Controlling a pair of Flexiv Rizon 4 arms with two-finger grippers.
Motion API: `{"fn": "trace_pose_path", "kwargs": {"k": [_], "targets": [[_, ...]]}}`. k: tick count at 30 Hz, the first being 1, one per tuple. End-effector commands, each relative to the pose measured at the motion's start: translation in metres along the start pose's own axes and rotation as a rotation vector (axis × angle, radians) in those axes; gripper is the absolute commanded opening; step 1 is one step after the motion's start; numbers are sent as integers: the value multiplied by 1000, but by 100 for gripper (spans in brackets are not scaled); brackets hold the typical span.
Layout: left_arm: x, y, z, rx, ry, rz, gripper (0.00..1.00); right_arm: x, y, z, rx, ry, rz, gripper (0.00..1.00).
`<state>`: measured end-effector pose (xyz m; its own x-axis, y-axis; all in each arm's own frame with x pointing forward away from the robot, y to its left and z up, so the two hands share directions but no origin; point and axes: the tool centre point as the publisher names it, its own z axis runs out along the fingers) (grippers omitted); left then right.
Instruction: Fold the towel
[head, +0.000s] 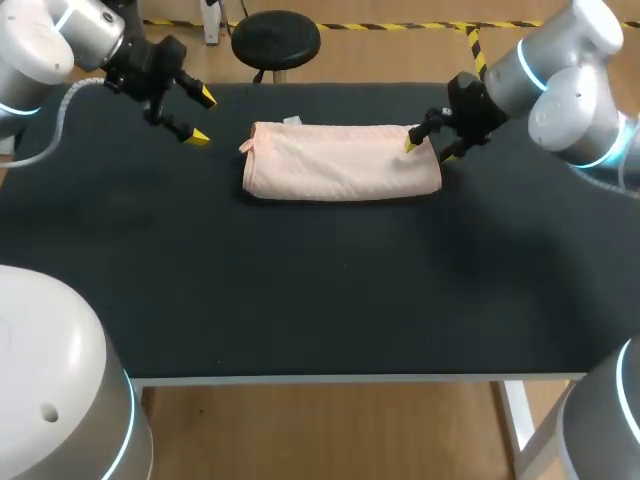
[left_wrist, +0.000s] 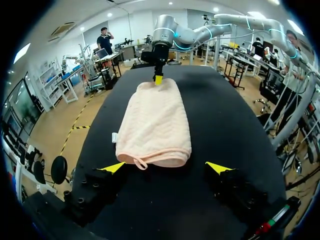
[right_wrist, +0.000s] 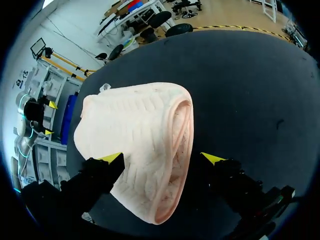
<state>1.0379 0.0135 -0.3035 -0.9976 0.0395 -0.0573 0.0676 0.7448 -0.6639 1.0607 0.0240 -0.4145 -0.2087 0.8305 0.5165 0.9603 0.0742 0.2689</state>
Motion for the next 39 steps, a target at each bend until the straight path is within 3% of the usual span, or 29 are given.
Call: {"fn": "trace_pose_path", "kwargs": {"k": [1,13,27,28,29,30,31,32,39], "targets": [[0,0,1,1,-3,1,100,-6,0,10,-6,15,-3,100],[0,0,1,1,-3,1,100,-2,4,26,-5,53,2,100],[0,0,1,1,-3,1,100,18,13,38,6,70,-25,100],[0,0,1,1,-3,1,100,19,14,37,3,63,-27,80],[0,0,1,1,-3,1,100,20,15,35,0,53,-30,47],[0,0,1,1,-3,1,100,21,15,34,-1,47,-33,36],[0,0,1,1,-3,1,100,21,16,32,-6,37,-34,9],[0,0,1,1,-3,1,100,21,16,30,-8,27,-35,0],[0,0,1,1,-3,1,100,33,23,19,-25,-63,-37,0]]}}
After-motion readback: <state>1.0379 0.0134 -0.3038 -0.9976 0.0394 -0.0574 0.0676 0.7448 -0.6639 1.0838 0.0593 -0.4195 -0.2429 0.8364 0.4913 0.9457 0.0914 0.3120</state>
